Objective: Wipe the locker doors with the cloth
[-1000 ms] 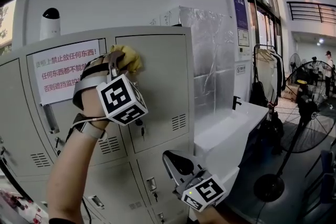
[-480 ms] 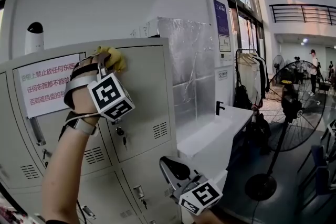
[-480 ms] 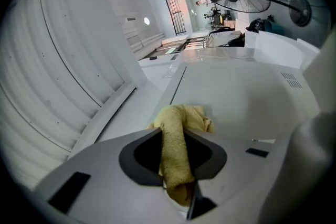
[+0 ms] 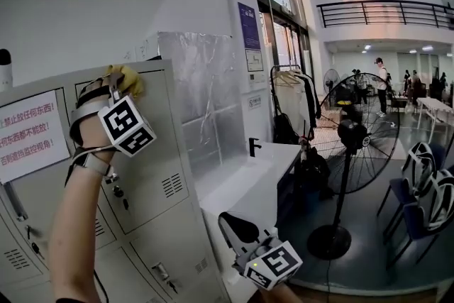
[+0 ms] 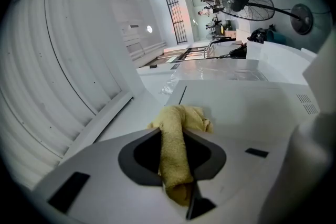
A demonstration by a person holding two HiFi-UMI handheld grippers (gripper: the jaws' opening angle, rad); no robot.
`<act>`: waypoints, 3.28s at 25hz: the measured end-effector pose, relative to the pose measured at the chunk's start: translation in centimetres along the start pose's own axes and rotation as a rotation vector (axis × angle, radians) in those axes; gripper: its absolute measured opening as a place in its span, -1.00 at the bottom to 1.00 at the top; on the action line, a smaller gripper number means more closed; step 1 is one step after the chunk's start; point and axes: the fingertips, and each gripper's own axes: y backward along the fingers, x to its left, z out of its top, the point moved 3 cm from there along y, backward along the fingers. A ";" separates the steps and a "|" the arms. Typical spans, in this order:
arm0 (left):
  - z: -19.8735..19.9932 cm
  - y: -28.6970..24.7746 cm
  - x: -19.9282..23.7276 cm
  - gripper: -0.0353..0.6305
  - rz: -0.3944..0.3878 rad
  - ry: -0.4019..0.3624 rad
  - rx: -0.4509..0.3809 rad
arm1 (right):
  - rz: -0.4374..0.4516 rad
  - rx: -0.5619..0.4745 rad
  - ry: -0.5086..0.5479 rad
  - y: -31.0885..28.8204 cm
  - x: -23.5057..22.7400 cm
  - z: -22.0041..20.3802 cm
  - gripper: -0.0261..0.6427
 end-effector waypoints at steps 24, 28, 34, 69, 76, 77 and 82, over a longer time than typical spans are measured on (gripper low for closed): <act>10.0 -2.1 -9.8 -0.67 -0.182 0.123 -0.204 | -0.306 0.099 0.034 9.1 -7.1 -2.0 -0.86; 10.6 -0.5 -13.1 -0.67 -0.243 0.168 -0.241 | -0.307 0.130 0.018 9.5 -7.0 -3.0 -0.86; 12.1 3.9 -17.5 -0.67 -0.325 0.246 -0.326 | -0.302 0.172 -0.008 10.5 -7.0 -4.4 -0.86; 3.9 35.7 -50.3 -0.64 -1.144 1.195 -0.296 | -0.306 0.579 -0.165 19.8 -0.4 -18.0 -0.85; 2.0 38.3 -50.1 -0.65 -1.137 1.339 -0.339 | -0.301 0.579 -0.175 20.9 1.8 -19.1 -0.85; 1.8 38.6 -50.2 -0.65 -1.143 1.350 -0.338 | -0.306 0.582 -0.171 21.1 2.0 -19.2 -0.85; 0.8 39.3 -50.9 -0.65 -1.200 1.423 -0.308 | -0.307 0.587 -0.163 21.4 3.1 -20.1 -0.85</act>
